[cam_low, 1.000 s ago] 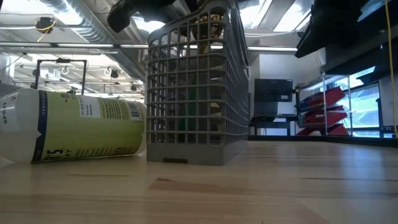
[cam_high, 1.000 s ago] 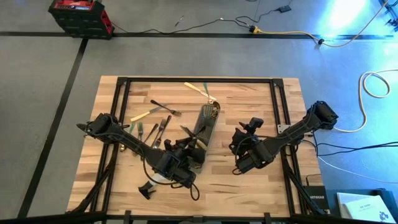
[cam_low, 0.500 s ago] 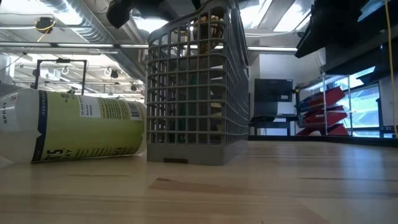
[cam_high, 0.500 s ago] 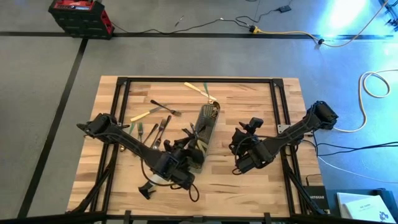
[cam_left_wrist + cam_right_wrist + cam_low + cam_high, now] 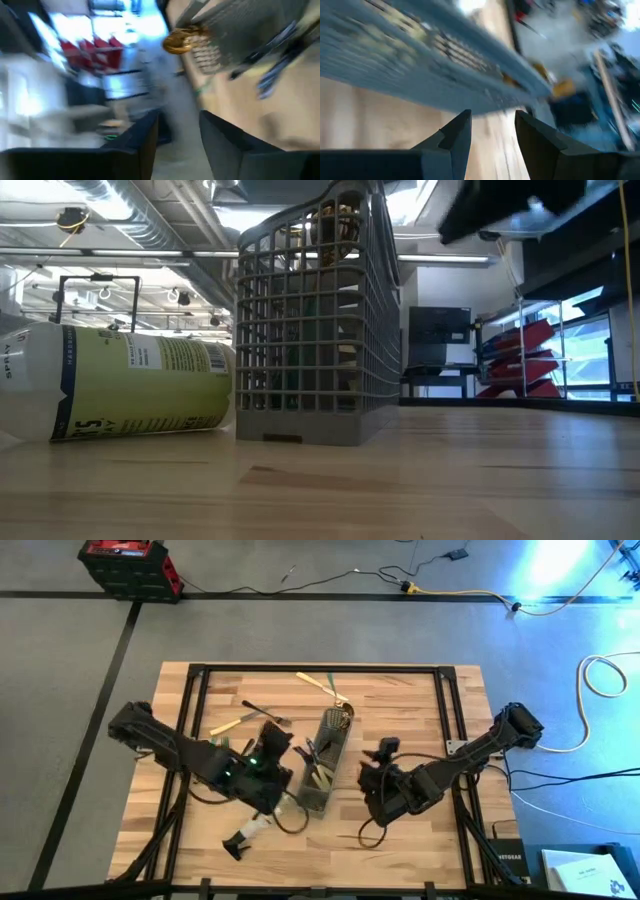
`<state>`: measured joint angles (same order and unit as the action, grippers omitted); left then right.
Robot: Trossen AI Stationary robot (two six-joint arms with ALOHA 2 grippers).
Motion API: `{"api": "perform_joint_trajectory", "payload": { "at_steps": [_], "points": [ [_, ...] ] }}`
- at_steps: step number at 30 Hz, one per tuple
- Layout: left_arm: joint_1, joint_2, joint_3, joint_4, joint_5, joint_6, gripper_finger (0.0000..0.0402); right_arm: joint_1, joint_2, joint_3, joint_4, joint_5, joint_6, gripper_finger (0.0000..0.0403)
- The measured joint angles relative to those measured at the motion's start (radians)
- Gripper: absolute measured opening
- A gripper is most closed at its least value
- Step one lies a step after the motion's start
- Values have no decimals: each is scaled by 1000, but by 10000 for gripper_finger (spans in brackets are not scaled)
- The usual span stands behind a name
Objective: Sort silverware
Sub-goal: Adjust the fork inside the silverware basket
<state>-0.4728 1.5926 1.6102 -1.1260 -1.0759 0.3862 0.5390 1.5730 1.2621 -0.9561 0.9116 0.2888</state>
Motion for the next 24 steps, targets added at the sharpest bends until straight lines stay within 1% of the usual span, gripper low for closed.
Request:
{"api": "perform_joint_trajectory", "payload": {
  "at_steps": [2,5,7,8,11,12,13,15,17,20,22,24],
  "points": [
    [3,-31,0,-76,78,-199,129,-20,0,36,76,-79,-146,136],
    [1,-50,0,-174,131,-410,129,-62,0,91,163,-240,-326,136],
    [-10,-49,-13,-198,151,-493,129,-105,1,127,213,-359,-422,136],
    [-17,-49,-33,-200,153,-518,129,-128,4,147,220,-430,-440,136],
    [-37,-52,-115,-191,154,-570,129,-210,39,225,205,-686,-496,136],
    [-43,-52,-149,-186,152,-590,129,-229,54,248,203,-749,-534,136],
    [-52,-52,-185,-178,147,-610,129,-243,70,271,200,-785,-575,136],
    [-65,-57,-257,-134,133,-645,129,-261,100,319,196,-808,-652,136],
    [-79,-72,-338,-62,127,-676,129,-275,123,365,198,-802,-718,136],
    [-102,-118,-470,87,126,-711,129,-293,156,396,197,-798,-836,134],
    [-120,-160,-557,201,126,-734,129,-295,183,396,197,-766,-895,132],
    [-137,-212,-635,333,125,-751,129,-295,210,396,201,-688,-907,131]
  ]
}}
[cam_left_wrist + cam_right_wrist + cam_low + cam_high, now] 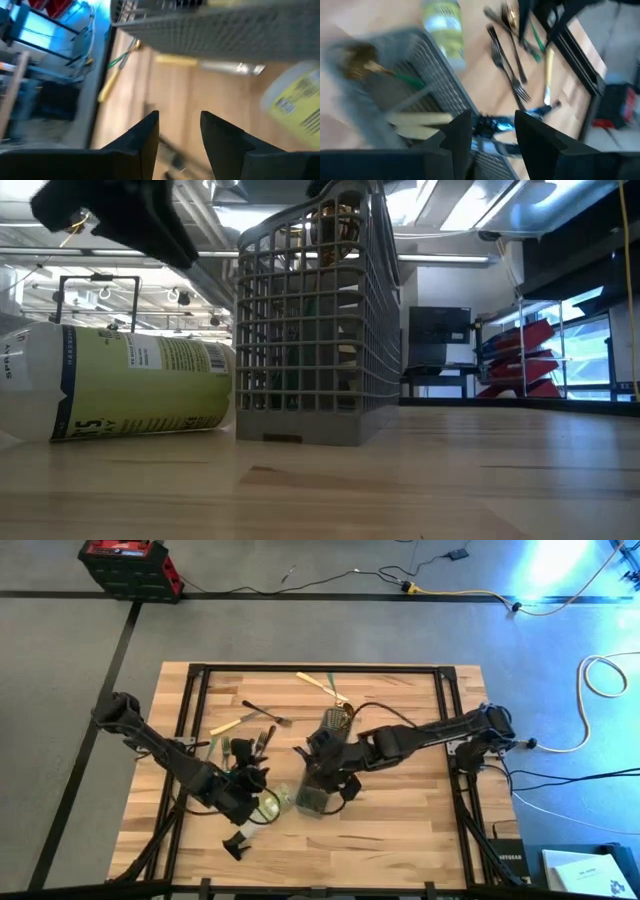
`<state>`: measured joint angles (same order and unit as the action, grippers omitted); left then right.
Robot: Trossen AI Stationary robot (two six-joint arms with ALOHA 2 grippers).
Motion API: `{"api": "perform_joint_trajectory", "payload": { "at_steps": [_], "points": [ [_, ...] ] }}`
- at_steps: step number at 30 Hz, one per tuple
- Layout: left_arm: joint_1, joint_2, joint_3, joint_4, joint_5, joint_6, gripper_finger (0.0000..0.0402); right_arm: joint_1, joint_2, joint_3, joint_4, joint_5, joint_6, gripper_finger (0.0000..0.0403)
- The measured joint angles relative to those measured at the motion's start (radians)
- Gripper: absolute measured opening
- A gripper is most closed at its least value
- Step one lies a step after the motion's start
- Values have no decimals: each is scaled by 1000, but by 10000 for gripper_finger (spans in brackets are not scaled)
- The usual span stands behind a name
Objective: Sort silverware
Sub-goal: Adjust the fork inside the silverware basket
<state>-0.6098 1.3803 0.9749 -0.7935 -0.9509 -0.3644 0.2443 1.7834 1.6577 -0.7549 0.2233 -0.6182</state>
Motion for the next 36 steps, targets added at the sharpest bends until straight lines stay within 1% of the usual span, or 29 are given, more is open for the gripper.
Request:
{"api": "perform_joint_trajectory", "payload": {
  "at_steps": [2,6,8,11,16,17,20,23,27,30,32,36],
  "points": [
    [-18,-54,-79,147,-2,-3,129,-9,19,0,1,59,1,131],
    [-32,-152,-218,402,2,18,129,-29,50,0,7,74,21,131],
    [-32,-190,-274,484,8,25,129,-39,59,0,17,72,43,131],
    [-32,-227,-332,557,10,27,129,-50,65,0,28,65,61,131],
    [-32,-243,-353,575,12,21,129,-50,67,1,32,51,65,131],
    [-31,-244,-354,575,12,22,129,-49,67,5,25,34,74,131],
    [-31,-244,-354,574,12,22,129,-49,71,33,-9,-38,136,131],
    [-31,-244,-354,575,12,23,129,-48,71,73,-15,-51,220,131],
    [-31,-244,-354,575,12,23,129,-57,77,180,-92,-68,347,131],
    [-27,-244,-354,577,11,26,129,-91,107,298,-181,-153,441,131],
    [-24,-244,-354,578,8,27,129,-117,151,386,-270,-219,483,131],
    [-9,-244,-354,594,8,25,129,-163,272,544,-439,-275,519,131]
  ]
}}
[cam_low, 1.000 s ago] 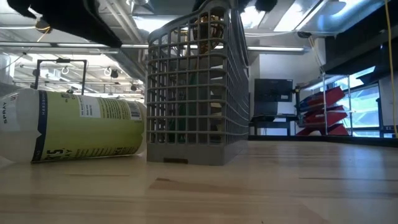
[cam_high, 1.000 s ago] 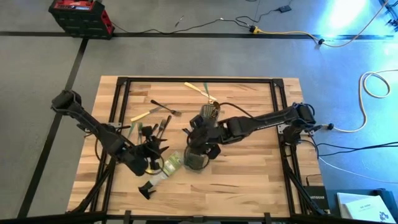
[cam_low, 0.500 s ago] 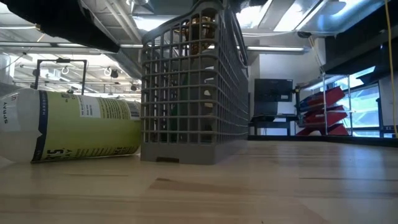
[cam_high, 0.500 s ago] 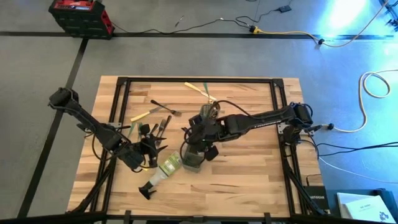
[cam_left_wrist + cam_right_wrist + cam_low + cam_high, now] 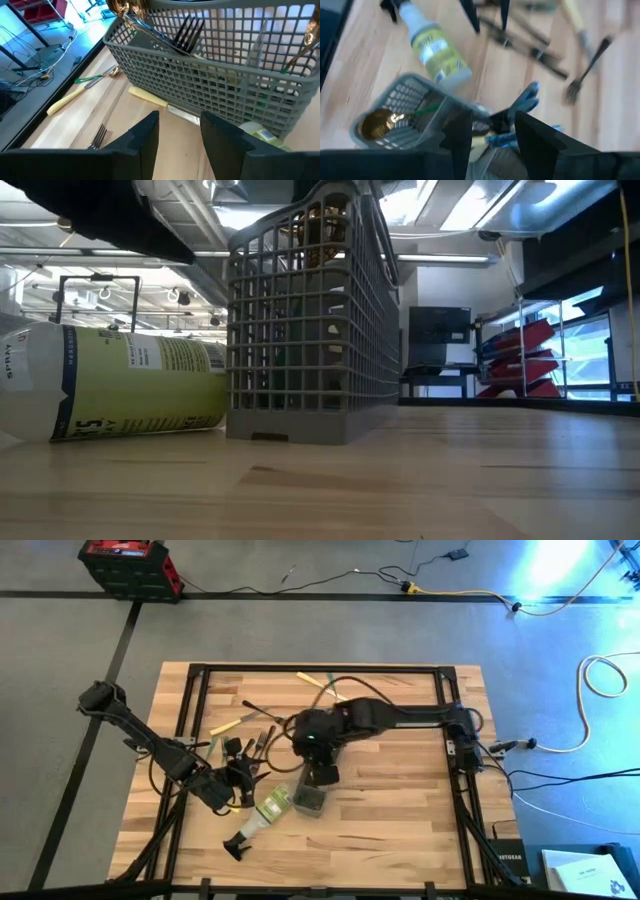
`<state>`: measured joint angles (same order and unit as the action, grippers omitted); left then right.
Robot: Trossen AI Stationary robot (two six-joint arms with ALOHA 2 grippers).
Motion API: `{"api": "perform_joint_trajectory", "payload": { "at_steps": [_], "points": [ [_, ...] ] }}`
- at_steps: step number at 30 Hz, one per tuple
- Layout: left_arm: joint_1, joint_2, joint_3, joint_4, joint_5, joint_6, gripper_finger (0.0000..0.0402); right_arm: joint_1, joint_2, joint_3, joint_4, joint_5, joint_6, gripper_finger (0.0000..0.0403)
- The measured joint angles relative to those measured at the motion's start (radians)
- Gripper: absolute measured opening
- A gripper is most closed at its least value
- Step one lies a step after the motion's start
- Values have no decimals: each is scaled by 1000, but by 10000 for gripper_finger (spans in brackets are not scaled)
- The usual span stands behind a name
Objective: Sort silverware
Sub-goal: Adjust the fork inside the silverware basket
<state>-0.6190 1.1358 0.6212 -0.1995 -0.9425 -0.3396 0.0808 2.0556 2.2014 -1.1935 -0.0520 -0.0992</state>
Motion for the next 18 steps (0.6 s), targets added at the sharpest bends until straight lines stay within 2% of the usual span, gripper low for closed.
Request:
{"api": "perform_joint_trajectory", "payload": {
  "at_steps": [4,6,9,15,18],
  "points": [
    [33,7,0,7,67,-54,129,-12,86,77,-56,-40,6,131],
    [56,30,0,16,130,-60,129,-5,101,84,-43,-58,1,131],
    [80,84,0,58,155,-31,129,12,104,84,-40,-72,-2,131],
    [135,195,0,264,203,117,129,63,103,85,-79,1,-15,131],
    [173,241,0,352,269,160,129,92,106,85,-117,99,-38,131]
  ]
}}
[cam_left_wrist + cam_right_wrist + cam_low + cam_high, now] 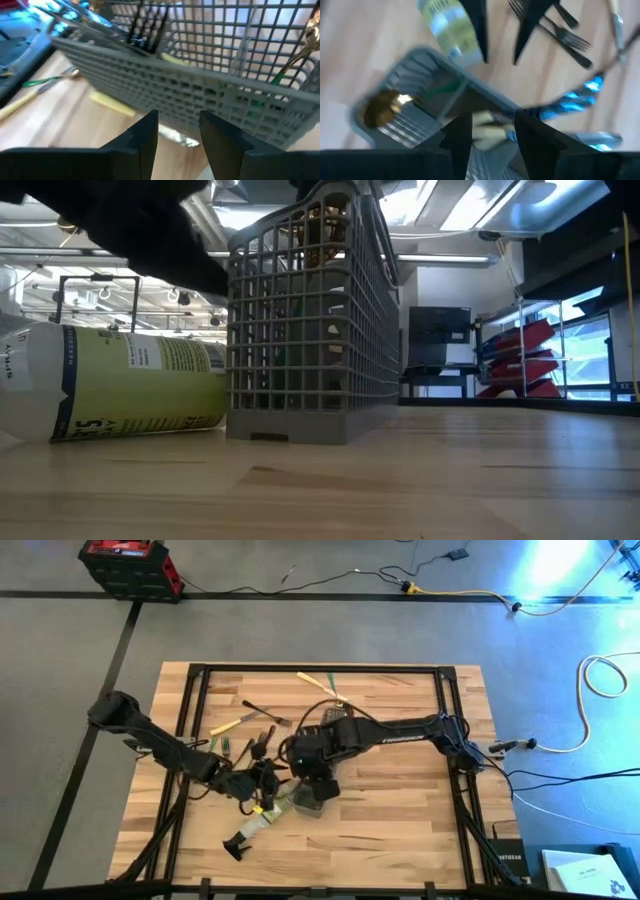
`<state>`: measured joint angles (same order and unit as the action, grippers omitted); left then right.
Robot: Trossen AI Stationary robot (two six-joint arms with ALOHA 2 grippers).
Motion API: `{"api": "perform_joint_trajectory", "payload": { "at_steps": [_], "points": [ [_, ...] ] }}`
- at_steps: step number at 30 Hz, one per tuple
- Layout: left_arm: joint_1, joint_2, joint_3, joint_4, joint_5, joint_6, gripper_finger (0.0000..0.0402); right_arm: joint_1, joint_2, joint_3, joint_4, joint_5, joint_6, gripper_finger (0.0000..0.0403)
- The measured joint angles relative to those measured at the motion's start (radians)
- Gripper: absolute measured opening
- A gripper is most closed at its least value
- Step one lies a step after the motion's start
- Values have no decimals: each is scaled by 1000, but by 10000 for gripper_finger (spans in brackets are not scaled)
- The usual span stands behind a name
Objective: Sort silverware
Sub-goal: Adjust the fork inside the silverware basket
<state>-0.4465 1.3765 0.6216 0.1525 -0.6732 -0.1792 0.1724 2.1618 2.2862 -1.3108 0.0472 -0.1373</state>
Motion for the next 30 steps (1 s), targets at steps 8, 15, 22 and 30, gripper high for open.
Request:
{"api": "perform_joint_trajectory", "payload": {
  "at_steps": [8,15,22,30],
  "points": [
    [57,70,0,116,120,24,129,32,0,-9,7,132,-4,131],
    [58,72,0,121,123,26,129,38,14,-9,24,129,-3,131],
    [58,72,0,121,123,26,129,38,18,-9,42,129,-3,131],
    [58,72,0,121,123,26,129,38,18,-9,57,169,-18,131]
  ]
}}
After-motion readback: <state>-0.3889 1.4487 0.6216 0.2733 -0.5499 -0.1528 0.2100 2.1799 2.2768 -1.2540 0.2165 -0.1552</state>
